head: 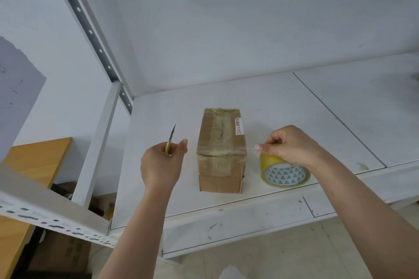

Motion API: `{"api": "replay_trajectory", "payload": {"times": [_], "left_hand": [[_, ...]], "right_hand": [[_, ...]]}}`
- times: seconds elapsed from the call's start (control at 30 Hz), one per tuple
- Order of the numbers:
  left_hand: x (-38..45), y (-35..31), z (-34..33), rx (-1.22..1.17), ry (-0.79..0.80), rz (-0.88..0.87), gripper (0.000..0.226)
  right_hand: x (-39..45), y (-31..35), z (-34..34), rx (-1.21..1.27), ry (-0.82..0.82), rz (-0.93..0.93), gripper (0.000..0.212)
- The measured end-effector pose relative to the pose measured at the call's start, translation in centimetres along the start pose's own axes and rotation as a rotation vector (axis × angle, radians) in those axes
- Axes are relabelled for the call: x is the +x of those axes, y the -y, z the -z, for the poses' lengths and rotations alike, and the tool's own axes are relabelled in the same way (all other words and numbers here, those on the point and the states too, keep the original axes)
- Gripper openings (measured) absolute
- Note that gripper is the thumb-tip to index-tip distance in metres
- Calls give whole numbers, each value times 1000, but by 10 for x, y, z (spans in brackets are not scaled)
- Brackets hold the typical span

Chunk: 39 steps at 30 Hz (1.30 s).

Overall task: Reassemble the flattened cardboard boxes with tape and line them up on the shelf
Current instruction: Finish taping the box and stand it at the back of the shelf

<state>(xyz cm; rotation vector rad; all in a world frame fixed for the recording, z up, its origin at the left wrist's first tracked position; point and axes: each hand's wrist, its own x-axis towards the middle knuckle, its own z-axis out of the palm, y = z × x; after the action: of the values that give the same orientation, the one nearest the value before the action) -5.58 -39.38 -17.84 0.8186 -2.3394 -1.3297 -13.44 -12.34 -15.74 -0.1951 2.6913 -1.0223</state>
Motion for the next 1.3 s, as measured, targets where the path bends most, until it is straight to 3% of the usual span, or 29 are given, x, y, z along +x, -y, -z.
{"api": "replay_trajectory", "payload": {"times": [0.3,0.53,0.73,0.97,1.1,1.2,1.3], "left_hand": [[4,24,-14,-31,132,120,31],[-3,34,-38,-85,252,192,49],[-17,59,-56,-110,372,355,46],[-13,66,-58,115,348,181,45],[-18,70,-63,427,334,76,37],[-16,67,-57,359,327,112,36],[-4,53,-37,196,224,122,38]], "right_hand": [[4,-8,-14,-85,36,-48,35],[8,-8,-30,-97,25,-39,31],[9,-24,-37,-212,9,-53,29],[11,-21,-35,-355,10,-84,36],[11,-19,-32,-476,9,-96,36],[10,-19,-30,-485,21,-92,35],[8,-18,-32,-506,24,-76,35]]}}
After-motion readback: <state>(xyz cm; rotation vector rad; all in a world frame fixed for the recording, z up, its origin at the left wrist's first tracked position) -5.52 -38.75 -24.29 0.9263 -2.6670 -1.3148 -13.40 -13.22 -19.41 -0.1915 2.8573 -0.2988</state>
